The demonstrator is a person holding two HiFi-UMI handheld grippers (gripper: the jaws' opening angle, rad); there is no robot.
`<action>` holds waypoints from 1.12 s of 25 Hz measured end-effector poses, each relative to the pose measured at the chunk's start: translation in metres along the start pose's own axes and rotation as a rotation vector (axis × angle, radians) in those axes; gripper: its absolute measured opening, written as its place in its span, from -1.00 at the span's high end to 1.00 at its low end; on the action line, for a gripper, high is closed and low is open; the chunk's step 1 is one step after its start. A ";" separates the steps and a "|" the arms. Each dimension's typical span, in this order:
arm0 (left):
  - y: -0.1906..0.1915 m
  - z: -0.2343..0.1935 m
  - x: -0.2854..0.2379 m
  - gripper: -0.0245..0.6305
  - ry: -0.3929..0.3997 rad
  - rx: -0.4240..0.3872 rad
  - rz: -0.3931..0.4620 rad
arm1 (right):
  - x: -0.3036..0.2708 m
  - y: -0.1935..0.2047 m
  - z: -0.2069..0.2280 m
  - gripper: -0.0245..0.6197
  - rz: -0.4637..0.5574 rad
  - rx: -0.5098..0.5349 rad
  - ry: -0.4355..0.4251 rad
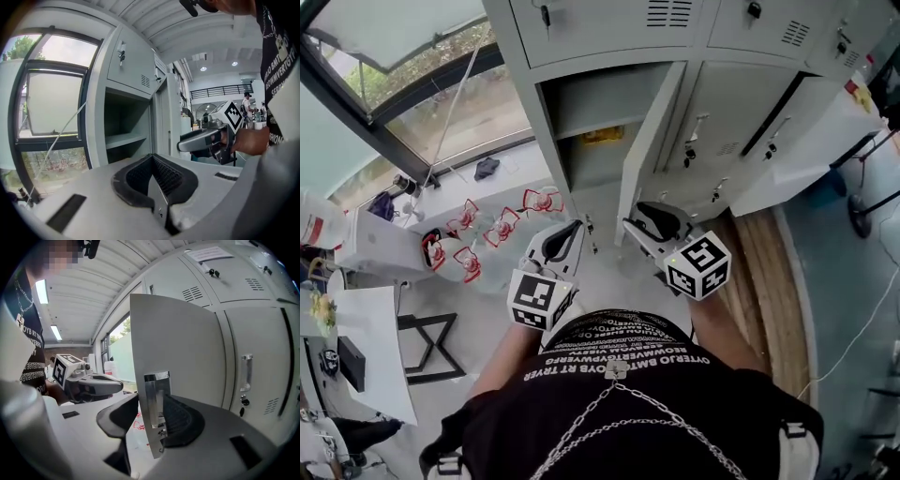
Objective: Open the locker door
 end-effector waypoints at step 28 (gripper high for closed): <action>-0.040 0.091 0.104 0.92 -0.292 -0.101 0.010 | 0.168 -0.005 0.018 0.93 0.218 0.066 0.130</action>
Point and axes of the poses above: the fingertips, and each gripper's own axes: x backward along the fingers, z to its right, y out of its underside, the point moved 7 cm from there along x, backward along the fingers, and after that the axes turned 10 degrees about z, right-handed, at the moved point
